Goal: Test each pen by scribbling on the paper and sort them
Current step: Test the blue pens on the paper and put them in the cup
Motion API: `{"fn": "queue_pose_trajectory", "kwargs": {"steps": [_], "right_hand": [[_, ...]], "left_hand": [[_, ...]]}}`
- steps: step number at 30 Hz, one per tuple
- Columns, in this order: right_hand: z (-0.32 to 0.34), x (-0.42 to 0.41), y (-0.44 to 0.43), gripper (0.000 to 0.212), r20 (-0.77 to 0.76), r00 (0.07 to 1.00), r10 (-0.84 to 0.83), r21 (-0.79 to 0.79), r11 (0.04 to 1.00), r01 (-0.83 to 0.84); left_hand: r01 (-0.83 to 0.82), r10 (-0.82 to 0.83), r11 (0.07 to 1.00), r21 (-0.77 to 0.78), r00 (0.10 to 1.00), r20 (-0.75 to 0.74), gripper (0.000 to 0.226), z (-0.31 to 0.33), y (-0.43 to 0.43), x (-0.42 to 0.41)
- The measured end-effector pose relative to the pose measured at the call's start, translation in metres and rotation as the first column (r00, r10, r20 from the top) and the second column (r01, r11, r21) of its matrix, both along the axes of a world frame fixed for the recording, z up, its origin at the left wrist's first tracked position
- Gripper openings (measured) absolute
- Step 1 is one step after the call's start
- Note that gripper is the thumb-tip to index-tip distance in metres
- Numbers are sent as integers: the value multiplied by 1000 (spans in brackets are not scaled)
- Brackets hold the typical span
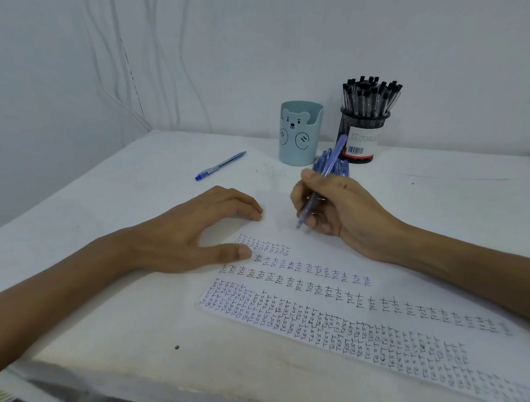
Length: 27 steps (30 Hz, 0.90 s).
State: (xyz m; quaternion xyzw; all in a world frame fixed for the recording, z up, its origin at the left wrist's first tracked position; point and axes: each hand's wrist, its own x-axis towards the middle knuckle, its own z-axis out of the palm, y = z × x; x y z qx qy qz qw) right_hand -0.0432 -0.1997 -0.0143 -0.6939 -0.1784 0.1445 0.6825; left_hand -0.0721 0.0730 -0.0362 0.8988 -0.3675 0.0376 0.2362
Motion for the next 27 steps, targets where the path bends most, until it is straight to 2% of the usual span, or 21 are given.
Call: {"fn": "queue_pose_trajectory", "kwargs": {"steps": [1, 3, 6, 8, 10, 20, 22, 24, 27], "right_hand": [[-1, 0, -1, 29, 25, 1000, 17, 10, 1000, -18], [-1, -1, -1, 29, 33, 999, 16, 32, 999, -17], [3, -1, 1, 17, -23, 1000, -11, 89, 996, 13], [7, 1, 2, 30, -144, 989, -25, 157, 987, 48], [8, 3, 1, 40, -190, 981, -35, 175, 982, 69], [3, 7, -2, 28, -132, 991, -28, 206, 977, 55], [9, 15, -2, 30, -106, 992, -65, 147, 986, 80], [20, 32, -4, 33, -14, 989, -149, -12, 989, 149], [33, 65, -10, 32, 281, 926, -252, -323, 884, 339]], "left_hand": [[-17, 17, 1000, -12, 1000, 3, 51, 0, 1, 1], [-50, 51, 999, -20, 998, 23, 46, -2, 3, 2], [-87, 87, 996, -3, 995, 46, 45, -1, 6, 3], [-94, 94, 996, 5, 994, 57, 46, 0, 7, 4], [-88, 87, 996, 12, 994, 68, 46, 1, 7, 4], [-76, 76, 997, 7, 995, 69, 46, 0, 8, 6], [-75, 75, 997, 6, 995, 68, 46, 0, 8, 7], [-75, 73, 997, 14, 994, 76, 46, 0, 9, 8], [-75, 74, 997, 14, 995, 68, 47, 0, 9, 8]]}}
